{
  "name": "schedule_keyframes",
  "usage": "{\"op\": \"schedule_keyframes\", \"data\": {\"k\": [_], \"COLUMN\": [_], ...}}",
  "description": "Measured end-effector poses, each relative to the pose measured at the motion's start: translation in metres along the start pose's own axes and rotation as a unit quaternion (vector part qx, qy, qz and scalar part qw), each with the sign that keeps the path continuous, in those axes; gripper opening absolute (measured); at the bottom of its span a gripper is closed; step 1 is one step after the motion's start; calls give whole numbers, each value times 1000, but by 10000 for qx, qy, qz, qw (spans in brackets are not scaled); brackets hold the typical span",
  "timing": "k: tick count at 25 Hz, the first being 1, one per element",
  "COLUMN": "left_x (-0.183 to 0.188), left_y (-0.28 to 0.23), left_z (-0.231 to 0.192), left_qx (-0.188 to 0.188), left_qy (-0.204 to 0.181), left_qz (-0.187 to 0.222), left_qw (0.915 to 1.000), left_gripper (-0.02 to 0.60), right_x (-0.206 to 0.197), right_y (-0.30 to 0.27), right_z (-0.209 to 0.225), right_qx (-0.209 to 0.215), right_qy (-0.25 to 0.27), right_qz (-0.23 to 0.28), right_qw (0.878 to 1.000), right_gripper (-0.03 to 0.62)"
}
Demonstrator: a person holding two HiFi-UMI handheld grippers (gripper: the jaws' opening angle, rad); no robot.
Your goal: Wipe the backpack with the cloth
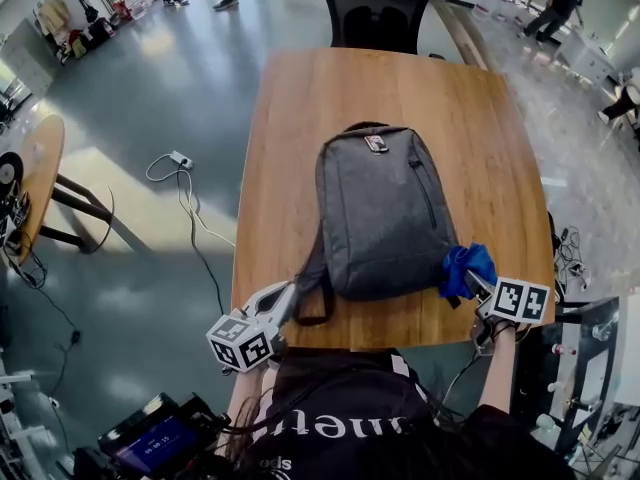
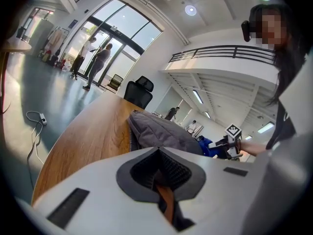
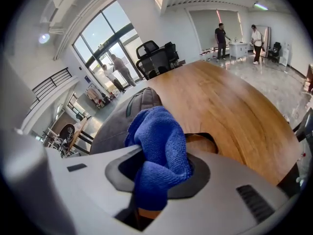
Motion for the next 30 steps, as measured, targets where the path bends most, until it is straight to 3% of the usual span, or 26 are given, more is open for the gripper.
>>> {"op": "schedule_keyframes", "data": {"k": [3,6,9,12,18,22,27,30], "left_x": [5,12,18,22,24,24,22,20], "left_y": [-2,-12,-20,-23,-25,-26,-20,-19], "left_z": [6,13,19,24,20,17,9,5], "left_qx": [-78,-260,-401,-472,-377,-311,-176,-101], "left_qy": [-51,-104,-138,-168,-174,-164,-114,-83], "left_qz": [-3,29,69,74,80,94,95,95], "left_qw": [10000,9996,9991,9987,9991,9993,9997,9999], "left_gripper": [0,0,0,0,0,0,0,0], "right_x": [1,4,4,-6,-51,-83,-74,-55], "right_y": [5,14,22,16,-36,-82,-105,-96], "right_z": [5,-28,-89,-154,-279,-313,-285,-262], "right_qx": [-5,584,1392,1904,2788,2585,1558,1429], "right_qy": [-78,-167,-35,472,1344,2096,2989,2861], "right_qz": [55,205,308,188,-682,-1227,-1164,-1005], "right_qw": [10000,9979,9898,9804,9485,9350,9343,9422], "right_gripper": [115,115,115,115,114,113,114,112]}}
Point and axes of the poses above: the fingertips, and each gripper's own axes: y backward along the fingers, z to its right, x out of its top, the point moved 1 cm from there along y, backward along the fingers, and after that the axes turned 14 degrees about -y, right-handed, at the moved point
